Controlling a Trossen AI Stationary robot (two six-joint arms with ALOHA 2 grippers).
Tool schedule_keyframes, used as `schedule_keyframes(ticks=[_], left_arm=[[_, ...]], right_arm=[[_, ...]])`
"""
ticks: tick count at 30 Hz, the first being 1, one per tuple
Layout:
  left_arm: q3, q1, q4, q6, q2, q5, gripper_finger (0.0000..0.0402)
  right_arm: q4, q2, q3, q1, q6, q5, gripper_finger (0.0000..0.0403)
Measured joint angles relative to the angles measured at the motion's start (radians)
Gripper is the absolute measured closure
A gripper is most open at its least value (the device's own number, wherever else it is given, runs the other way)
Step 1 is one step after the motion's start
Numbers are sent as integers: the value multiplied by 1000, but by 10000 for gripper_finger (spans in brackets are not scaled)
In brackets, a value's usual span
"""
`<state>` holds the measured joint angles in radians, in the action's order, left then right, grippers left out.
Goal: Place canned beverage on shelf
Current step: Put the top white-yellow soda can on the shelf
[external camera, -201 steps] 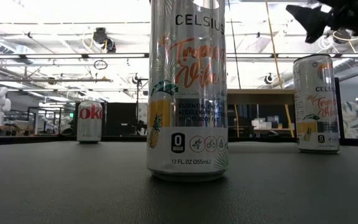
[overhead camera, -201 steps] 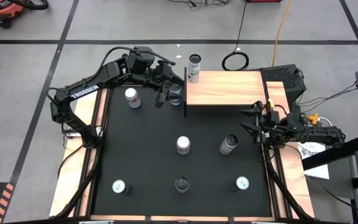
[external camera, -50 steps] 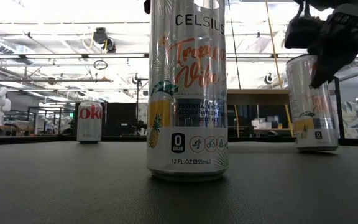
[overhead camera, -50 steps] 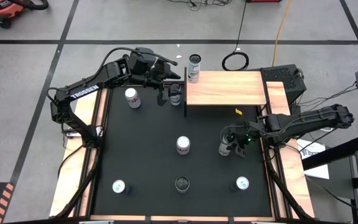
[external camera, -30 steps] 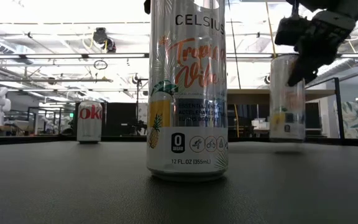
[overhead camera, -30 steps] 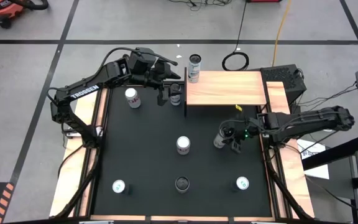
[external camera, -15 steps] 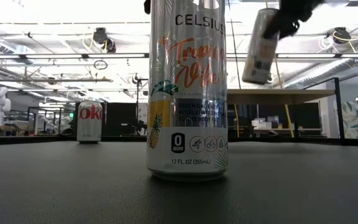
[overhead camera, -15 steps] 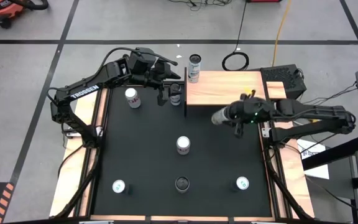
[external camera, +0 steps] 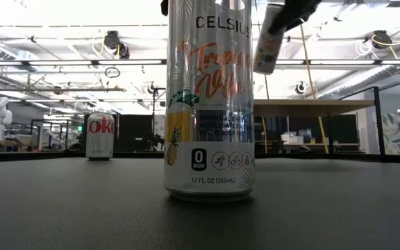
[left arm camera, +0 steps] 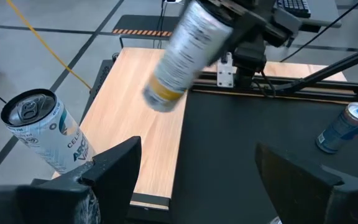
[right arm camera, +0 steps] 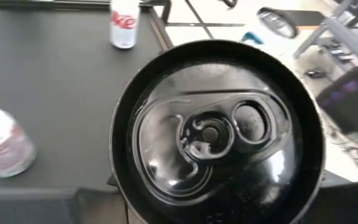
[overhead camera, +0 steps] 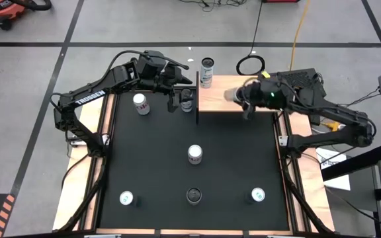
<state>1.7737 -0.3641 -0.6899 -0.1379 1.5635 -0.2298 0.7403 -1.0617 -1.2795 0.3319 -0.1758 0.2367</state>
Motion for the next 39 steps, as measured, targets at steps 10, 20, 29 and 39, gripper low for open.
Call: schedule_keyframes(ticks=[10,20,29,39], left_arm=[[0,0,-4,0,0,0,84],[0,0,-10,-8,0,0,84],[0,0,-10,-9,0,0,84],[0,0,-10,-9,0,0,84]], right_arm=[[68,-194,-212,206,-68,-126,190],[188,-378,-408,397,-116,-343,190],[290,-527,-549,488,-157,-476,190],[368,-610,-569,513,-207,-478,190]])
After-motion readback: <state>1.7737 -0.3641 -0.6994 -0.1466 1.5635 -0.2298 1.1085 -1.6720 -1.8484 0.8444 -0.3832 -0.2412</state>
